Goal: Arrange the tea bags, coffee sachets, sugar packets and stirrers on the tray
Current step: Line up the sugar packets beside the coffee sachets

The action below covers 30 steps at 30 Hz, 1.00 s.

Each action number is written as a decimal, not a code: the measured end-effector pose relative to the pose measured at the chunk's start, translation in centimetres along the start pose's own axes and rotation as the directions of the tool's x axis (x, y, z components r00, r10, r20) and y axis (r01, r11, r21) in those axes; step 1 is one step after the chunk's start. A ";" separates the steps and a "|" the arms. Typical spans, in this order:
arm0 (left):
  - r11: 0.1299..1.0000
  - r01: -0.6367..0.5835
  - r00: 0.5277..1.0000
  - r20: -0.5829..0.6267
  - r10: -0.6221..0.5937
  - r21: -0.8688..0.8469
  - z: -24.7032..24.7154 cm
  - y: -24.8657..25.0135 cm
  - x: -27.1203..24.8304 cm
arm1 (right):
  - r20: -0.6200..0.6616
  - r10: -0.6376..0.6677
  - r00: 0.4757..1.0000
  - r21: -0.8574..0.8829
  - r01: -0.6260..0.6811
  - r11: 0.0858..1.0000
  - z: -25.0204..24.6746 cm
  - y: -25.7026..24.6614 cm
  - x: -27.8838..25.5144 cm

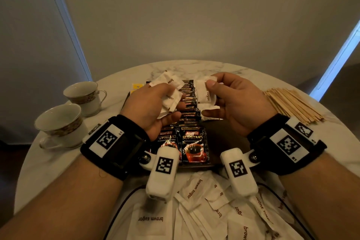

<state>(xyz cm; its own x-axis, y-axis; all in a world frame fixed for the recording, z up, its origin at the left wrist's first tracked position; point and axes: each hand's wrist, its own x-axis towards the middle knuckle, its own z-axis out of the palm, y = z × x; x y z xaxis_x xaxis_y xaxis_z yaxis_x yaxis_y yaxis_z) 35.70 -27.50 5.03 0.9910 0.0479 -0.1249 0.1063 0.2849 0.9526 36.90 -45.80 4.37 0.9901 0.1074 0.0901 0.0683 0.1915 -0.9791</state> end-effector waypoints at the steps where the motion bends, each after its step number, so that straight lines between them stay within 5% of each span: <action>1: 1.000 -0.004 1.000 0.016 0.004 0.007 0.0 0.0 0.0 | 0.015 -0.010 1.000 -0.030 0.010 0.999 0.1 0.1 -0.1; 6: 0.994 -0.042 0.986 0.167 0.024 0.103 0.2 -0.4 -0.7 | 0.082 -0.068 0.994 -0.156 0.081 0.984 0.4 0.7 -0.5; 11: 0.995 -0.084 0.992 0.101 0.078 0.055 -0.1 -0.4 -0.3 | 0.154 0.008 0.988 -0.150 0.015 0.989 -0.5 0.3 -0.1; 20: 0.999 -0.037 0.994 0.103 0.037 0.007 0.3 -0.9 -0.1 | -0.160 -0.083 0.984 -0.076 0.071 0.995 -0.6 1.0 0.8; 24: 0.999 -0.037 0.998 0.049 0.036 0.011 0.0 -0.9 0.3 | -0.312 0.052 0.949 -0.225 -0.127 0.966 -2.4 1.3 1.9; 27: 0.999 -0.041 0.999 0.025 0.041 0.010 -0.2 -0.7 0.6 | -0.322 0.262 0.910 -0.300 -0.361 0.883 -4.0 1.5 2.5; 30: 0.999 -0.041 0.999 0.028 0.041 0.014 -0.2 -0.6 0.6 | -0.317 0.346 0.883 -0.311 -0.442 0.842 -4.2 1.8 2.7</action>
<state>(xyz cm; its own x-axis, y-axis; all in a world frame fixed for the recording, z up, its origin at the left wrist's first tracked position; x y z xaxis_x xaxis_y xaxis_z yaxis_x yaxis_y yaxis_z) 36.19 -27.47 4.29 0.9964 0.0324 -0.0784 0.0668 0.2697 0.9606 40.20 -49.24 2.11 0.9367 -0.1487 -0.3170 -0.3416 -0.1893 -0.9206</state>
